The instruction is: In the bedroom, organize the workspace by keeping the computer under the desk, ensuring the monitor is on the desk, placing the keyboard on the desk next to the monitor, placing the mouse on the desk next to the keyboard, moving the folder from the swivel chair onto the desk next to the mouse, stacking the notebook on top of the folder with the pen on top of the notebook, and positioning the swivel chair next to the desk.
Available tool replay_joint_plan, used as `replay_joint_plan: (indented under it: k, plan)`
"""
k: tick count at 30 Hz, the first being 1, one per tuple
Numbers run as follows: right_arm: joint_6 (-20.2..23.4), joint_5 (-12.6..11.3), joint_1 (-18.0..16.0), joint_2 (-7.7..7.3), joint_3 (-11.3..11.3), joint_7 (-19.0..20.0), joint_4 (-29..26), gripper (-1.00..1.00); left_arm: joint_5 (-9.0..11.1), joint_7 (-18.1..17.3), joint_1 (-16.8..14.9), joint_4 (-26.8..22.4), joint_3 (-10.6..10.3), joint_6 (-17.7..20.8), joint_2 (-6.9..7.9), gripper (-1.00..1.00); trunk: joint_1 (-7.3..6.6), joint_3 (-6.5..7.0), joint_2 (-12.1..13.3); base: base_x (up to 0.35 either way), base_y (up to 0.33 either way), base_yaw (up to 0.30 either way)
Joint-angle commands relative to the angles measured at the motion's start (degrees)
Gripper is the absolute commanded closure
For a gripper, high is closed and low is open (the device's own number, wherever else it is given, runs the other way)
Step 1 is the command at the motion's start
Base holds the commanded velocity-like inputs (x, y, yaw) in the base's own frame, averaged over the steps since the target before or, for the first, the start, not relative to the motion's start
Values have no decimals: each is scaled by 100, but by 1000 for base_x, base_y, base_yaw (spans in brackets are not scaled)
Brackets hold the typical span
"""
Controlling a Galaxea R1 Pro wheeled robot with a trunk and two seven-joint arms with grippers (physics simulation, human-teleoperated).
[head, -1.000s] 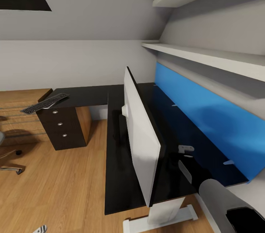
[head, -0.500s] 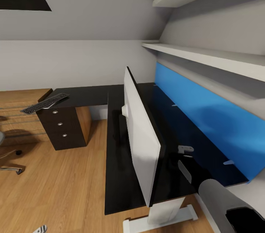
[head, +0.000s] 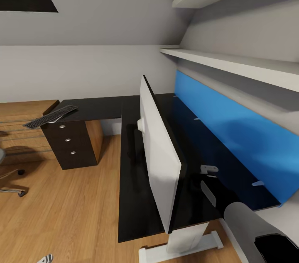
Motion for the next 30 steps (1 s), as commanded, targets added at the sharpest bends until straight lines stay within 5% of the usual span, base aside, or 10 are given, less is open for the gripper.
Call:
replay_joint_plan:
  k: [1,12,13,30]
  plan:
    - [51,-58,-3,-7,49,-45,-12,-100,60,26,-2,-10,0,33,0,-100,0,-6,-4,0,0,0]
    - [137,-56,-3,-7,49,-45,-12,-100,60,26,-2,-10,-8,33,0,-100,0,-6,-4,0,0,0]
    - [138,-56,-3,-7,49,-45,-12,100,60,26,-2,-10,-8,33,0,-100,0,-6,-4,0,0,0]
    - [115,-56,-3,-7,49,-40,-21,100,60,25,-2,-10,-9,33,0,-100,0,-6,-4,0,0,0]
